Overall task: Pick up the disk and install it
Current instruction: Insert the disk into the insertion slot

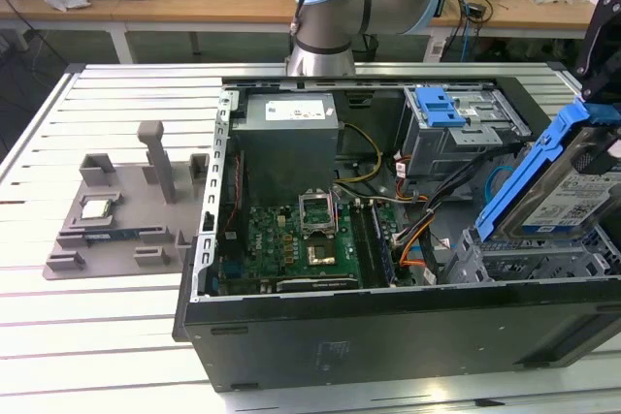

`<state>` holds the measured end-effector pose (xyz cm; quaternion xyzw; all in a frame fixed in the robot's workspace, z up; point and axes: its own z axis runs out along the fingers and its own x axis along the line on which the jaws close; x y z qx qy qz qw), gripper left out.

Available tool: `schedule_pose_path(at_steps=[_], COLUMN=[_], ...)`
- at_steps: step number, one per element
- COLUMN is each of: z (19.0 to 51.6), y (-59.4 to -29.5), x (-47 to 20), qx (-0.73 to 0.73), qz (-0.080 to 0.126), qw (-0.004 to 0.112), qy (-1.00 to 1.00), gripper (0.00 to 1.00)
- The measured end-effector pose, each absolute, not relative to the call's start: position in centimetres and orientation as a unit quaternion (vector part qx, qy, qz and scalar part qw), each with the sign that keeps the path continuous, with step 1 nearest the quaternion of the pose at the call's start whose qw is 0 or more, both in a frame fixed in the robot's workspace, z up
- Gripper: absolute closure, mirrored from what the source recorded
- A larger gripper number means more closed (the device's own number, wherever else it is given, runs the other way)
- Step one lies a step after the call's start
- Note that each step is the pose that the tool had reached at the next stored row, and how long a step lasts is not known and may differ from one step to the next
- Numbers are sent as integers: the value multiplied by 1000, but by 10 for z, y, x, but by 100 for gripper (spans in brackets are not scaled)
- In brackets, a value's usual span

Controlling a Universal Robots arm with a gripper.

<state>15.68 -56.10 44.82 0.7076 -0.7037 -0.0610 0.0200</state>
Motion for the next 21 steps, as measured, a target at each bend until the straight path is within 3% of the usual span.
schedule_pose_path(at_steps=[4,11,19,20,21], z=[421,403,399,399,399], y=[-561,-561,-561,-561,-561], x=[157,157,157,157,157], qx=[712,712,712,712,712], qz=[-61,-61,-61,-61,-61], qw=[20,20,20,20,20], qy=[-700,-699,-699,-699,-699], gripper=[63,63,62,56,56])
